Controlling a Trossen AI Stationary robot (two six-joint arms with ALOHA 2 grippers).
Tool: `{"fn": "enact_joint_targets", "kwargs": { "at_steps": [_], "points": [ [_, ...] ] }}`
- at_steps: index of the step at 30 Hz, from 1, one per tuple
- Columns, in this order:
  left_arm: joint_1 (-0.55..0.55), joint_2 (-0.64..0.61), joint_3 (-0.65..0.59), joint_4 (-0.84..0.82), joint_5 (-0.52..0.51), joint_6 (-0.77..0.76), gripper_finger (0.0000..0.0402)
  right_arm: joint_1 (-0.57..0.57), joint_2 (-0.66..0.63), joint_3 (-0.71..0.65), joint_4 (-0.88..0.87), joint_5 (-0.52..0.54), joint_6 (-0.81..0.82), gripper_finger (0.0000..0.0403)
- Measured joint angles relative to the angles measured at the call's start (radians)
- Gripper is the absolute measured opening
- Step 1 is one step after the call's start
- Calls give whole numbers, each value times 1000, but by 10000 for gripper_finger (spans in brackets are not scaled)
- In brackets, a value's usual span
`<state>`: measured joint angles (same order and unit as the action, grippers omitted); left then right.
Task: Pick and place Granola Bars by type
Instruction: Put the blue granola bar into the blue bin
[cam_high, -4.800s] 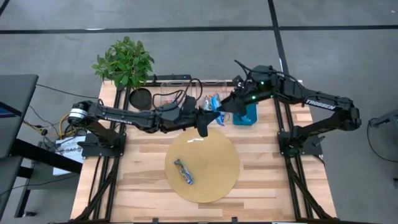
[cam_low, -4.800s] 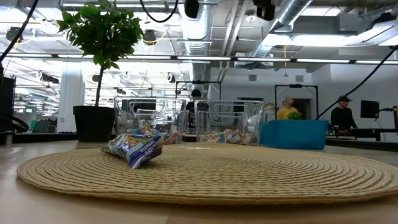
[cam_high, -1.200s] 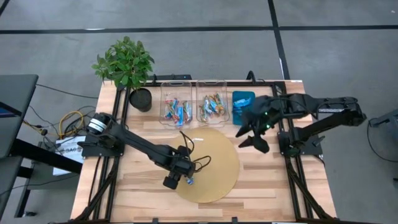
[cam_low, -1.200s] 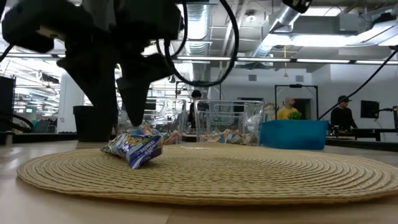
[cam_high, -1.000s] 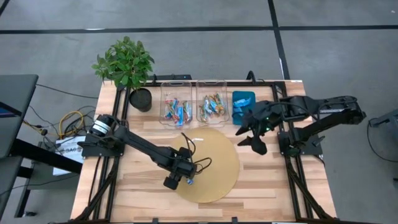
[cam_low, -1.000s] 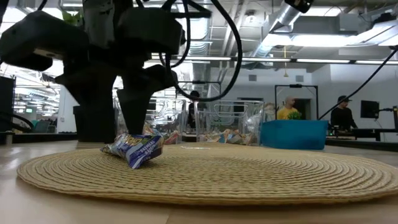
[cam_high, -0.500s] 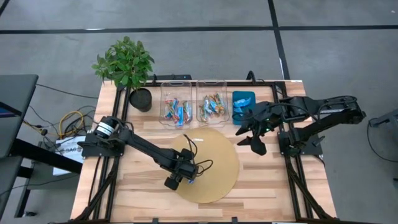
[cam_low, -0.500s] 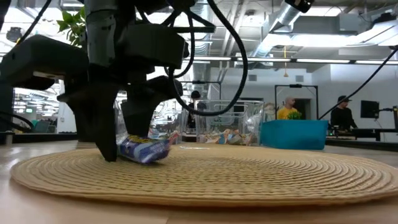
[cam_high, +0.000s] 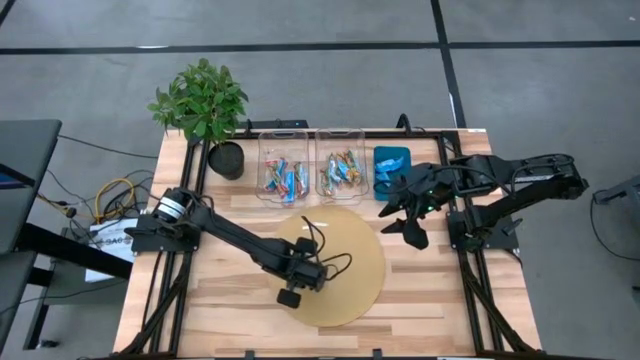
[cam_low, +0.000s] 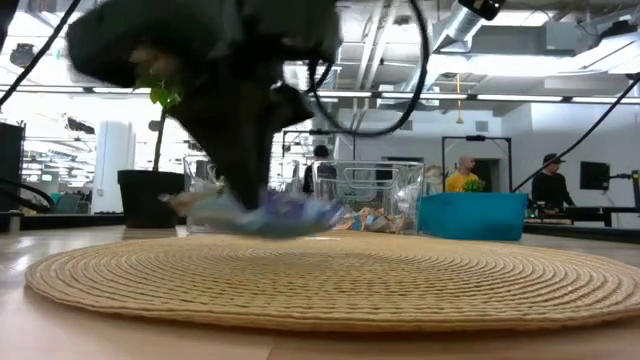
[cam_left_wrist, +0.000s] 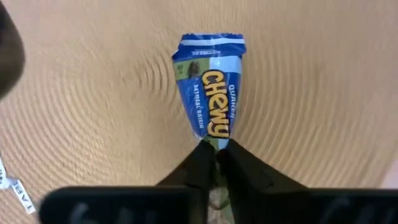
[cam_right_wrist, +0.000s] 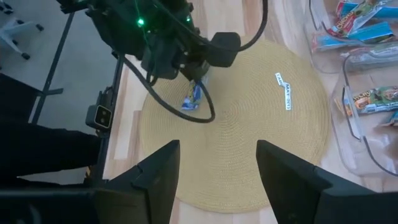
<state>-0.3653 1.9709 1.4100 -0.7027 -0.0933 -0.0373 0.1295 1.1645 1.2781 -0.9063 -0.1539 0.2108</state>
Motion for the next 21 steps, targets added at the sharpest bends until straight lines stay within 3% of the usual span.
{"fn": "enact_joint_targets", "kwargs": {
  "at_steps": [2,8,13,17,21],
  "points": [
    [11,0,31,2,1,-44,10,-1,0,0,4,0,0,202],
    [64,0,132,11,-72,-161,16,-1,0,0,16,35,39,202],
    [128,0,263,-3,-228,-303,4,-7,-2,0,-15,249,165,202],
    [177,0,388,-86,-419,-412,4,-49,-38,0,-68,430,379,202],
    [222,-1,496,-122,-533,-443,4,-128,-83,0,-81,493,517,202]
  ]
}}
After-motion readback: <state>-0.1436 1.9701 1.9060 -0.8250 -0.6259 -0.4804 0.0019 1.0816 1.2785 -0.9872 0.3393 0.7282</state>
